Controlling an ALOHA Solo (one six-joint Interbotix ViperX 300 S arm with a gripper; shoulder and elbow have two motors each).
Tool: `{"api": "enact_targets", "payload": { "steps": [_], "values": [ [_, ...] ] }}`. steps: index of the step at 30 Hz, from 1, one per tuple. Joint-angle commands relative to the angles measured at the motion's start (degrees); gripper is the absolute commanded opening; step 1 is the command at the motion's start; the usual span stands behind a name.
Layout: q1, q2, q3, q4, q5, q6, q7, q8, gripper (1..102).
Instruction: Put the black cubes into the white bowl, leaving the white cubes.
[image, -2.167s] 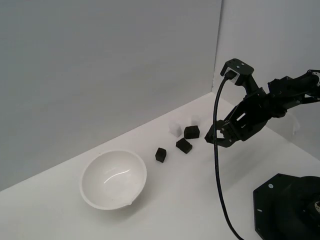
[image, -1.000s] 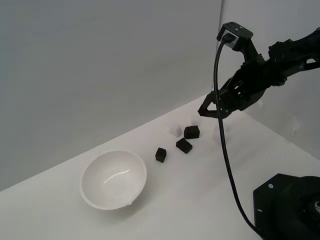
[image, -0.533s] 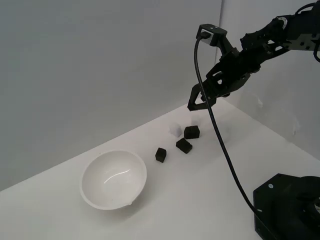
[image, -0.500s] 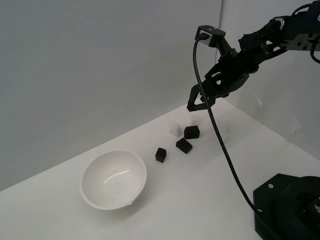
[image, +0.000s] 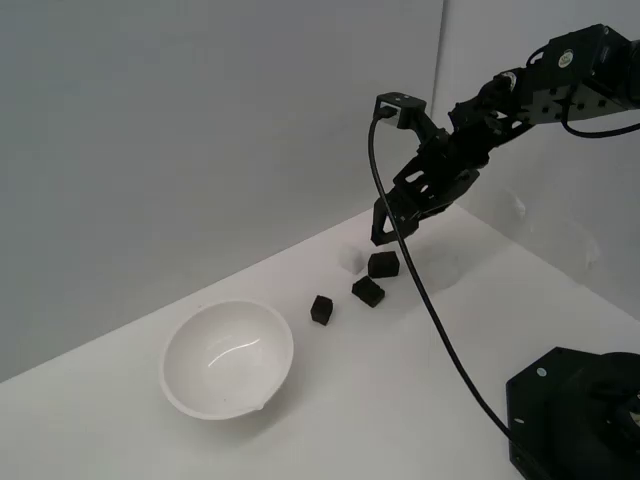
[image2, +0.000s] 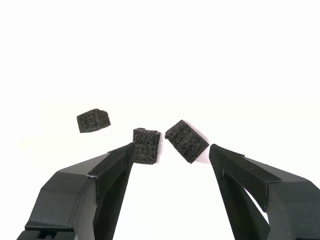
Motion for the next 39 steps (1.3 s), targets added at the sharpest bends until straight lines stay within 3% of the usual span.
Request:
{"api": "enact_targets", "payload": {
  "steps": [1,10,16,35,37,39],
  "values": [
    [0.09,-0.18,0.18,-0.53,-0.79,-0.88,-0.35,0.62,82],
    [-1.41,-3.96,-3.6,0.53,0.35,-0.88,-2.99,0.62,82],
    [-1.41,-5.63,-5.19,0.97,0.7,-0.79,-4.13,2.02,82],
    [-1.32,-11.95,-11.69,0.53,0.18,-0.7,-8.09,3.16,81],
    [-1.32,-12.04,-11.78,0.53,0.18,-0.79,-8.09,3.16,73],
    [-1.41,-11.87,-11.6,0.62,0.35,-0.79,-8.0,3.16,52]
  ]
}}
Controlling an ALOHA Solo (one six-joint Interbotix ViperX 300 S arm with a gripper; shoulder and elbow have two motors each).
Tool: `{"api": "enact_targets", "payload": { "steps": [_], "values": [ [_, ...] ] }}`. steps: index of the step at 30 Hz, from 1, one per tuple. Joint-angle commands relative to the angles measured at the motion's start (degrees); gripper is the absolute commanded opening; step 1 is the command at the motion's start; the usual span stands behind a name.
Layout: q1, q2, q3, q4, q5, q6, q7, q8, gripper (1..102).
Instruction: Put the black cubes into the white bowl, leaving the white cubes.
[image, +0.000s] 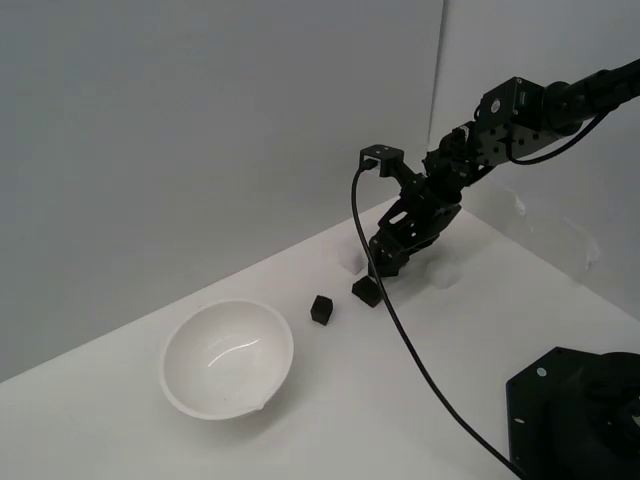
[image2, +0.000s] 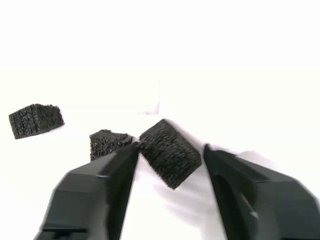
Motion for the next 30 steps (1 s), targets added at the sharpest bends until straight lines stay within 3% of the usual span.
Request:
{"api": "enact_targets", "payload": {
  "steps": [1,2,9,13,23,30],
  "values": [
    [0.35,1.49,1.67,0.0,-0.44,-0.79,0.18,0.18,40],
    [0.44,1.58,1.93,0.0,-0.44,-0.79,0.18,0.18,32],
    [0.35,4.39,4.66,0.26,-0.09,-0.79,0.79,0.18,3],
    [0.35,7.12,7.47,0.26,-0.09,-0.79,1.49,-0.09,3],
    [-0.88,18.81,18.98,0.35,0.0,-1.05,7.47,-2.46,3],
    [-8.17,25.84,26.02,0.18,-0.18,-1.05,8.96,-7.82,2]
  ]
}}
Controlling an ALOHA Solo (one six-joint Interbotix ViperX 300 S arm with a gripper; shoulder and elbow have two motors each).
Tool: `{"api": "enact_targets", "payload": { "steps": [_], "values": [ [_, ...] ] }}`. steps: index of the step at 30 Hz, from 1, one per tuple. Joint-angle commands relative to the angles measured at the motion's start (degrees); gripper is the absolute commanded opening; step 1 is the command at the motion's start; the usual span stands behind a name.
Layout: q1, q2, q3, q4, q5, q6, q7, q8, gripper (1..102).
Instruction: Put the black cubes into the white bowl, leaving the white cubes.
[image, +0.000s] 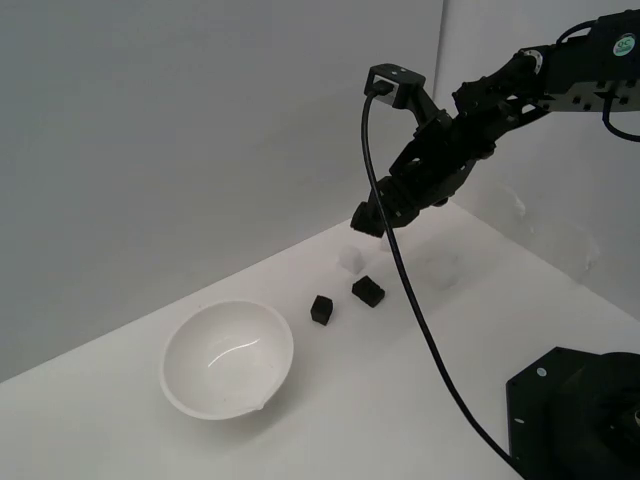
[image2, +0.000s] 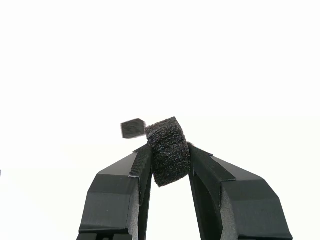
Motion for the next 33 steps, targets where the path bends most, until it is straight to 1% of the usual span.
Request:
{"api": "enact_targets", "payload": {
  "steps": [1,5,8,10,13,19,24,30,32,33],
  "values": [
    [-3.69,2.72,2.99,0.0,-0.18,-1.05,0.09,-1.14,2],
    [-9.05,3.6,3.87,-0.09,-0.35,-1.58,0.09,-4.04,2],
    [-13.27,3.52,3.87,-0.53,-0.97,-2.29,0.0,-5.19,2],
    [-15.91,3.25,3.43,-1.23,-1.58,-2.81,-0.79,-6.24,2],
    [-19.78,2.72,2.99,-2.55,-2.99,-2.81,-2.72,-7.47,2],
    [-25.84,-1.93,-1.76,-5.89,-6.33,-3.08,-5.45,-8.26,2],
    [-30.5,-8.88,-8.61,-7.91,-8.44,-4.57,-8.44,-8.26,2],
    [-33.49,-14.5,-14.15,-8.44,-8.96,-5.27,-9.93,-8.17,2],
    [-34.01,-15.38,-15.03,-8.7,-9.14,-5.89,-10.72,-8.17,5],
    [-34.1,-15.64,-15.29,-8.88,-9.32,-6.24,-10.99,-8.09,8]
  ]
}}
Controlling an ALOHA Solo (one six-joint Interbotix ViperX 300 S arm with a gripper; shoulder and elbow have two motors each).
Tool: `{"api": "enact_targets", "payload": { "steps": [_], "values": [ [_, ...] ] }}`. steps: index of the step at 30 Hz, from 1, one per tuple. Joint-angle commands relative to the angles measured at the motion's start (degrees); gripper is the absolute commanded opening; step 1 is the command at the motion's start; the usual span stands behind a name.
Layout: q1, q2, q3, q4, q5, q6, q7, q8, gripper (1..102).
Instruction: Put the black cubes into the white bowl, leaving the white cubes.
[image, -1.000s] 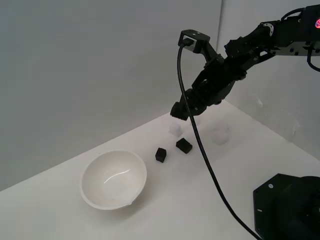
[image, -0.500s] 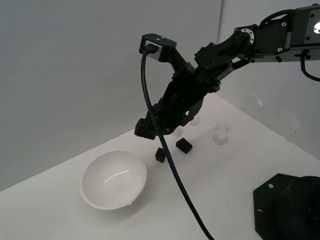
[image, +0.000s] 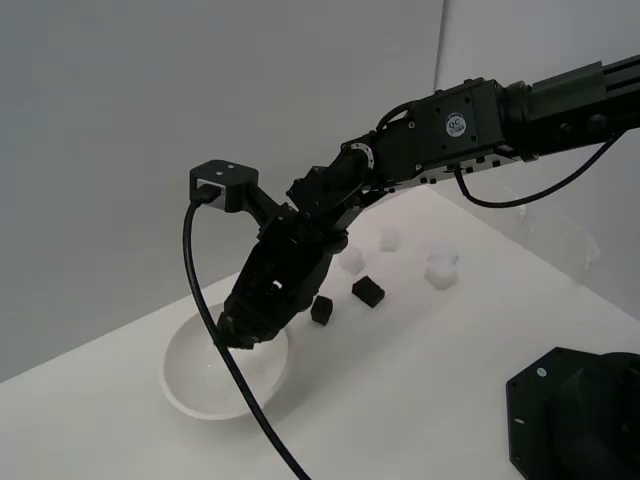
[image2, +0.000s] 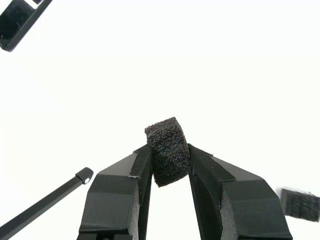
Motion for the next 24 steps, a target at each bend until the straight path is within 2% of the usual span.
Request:
{"api": "enact_targets", "payload": {
  "steps": [1,6,16,24],
  "values": [
    [-1.05,0.53,0.79,-1.49,-1.93,-1.93,-0.35,0.7,14],
    [-1.41,-0.18,0.0,-2.37,-2.81,-2.99,-0.35,0.88,69],
    [-1.41,-0.18,0.18,-2.55,-2.81,-3.25,0.09,0.79,70],
    [6.06,3.87,4.13,-1.23,-1.58,-1.85,6.24,1.14,70]
  ]
}}
